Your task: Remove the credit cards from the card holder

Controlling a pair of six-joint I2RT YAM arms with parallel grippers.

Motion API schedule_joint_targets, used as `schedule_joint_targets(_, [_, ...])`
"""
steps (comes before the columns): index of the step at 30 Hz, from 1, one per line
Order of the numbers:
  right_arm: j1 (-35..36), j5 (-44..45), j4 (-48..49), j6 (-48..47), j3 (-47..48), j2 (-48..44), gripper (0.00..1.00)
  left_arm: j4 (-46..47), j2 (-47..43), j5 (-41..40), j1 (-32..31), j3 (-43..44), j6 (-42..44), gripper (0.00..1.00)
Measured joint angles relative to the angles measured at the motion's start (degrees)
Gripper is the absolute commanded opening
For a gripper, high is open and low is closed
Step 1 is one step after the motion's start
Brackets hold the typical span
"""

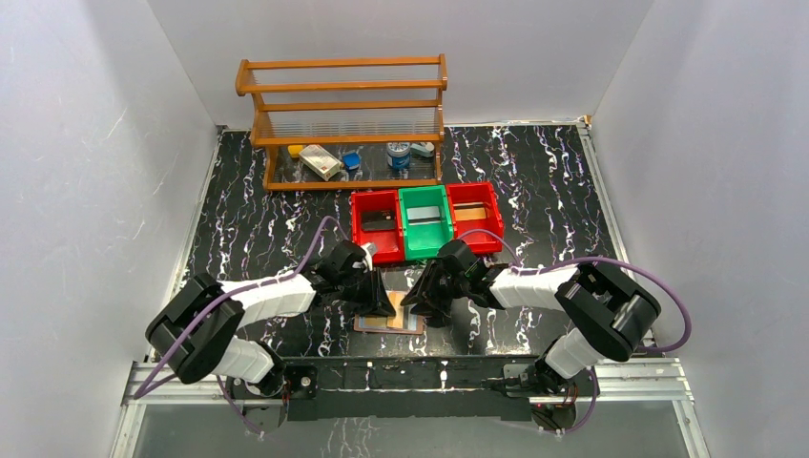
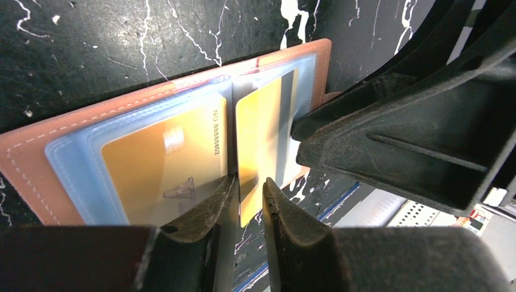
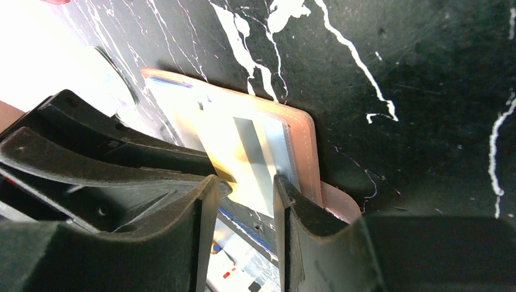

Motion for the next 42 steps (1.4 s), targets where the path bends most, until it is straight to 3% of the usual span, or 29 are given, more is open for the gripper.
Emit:
schedule_joint_targets(11, [0.00, 0.02, -0.07, -0.02, 0.02, 0.00, 0.47, 0.66, -2.86, -0.09, 0.02, -1.42, 0.09, 0.14])
schedule_joint_targets(20, [0.00, 0.04, -0.11, -0.02, 0.02, 0.00, 0.47, 0.48, -2.64, 0.28, 0.15, -1.46, 0.52, 0.00])
schedule_joint_targets(42, [0.07, 3.23, -3.69, -4.50, 0.50, -3.10, 0.48, -6.58, -5.53, -3.37, 0.17, 0.37, 3.96, 0.00])
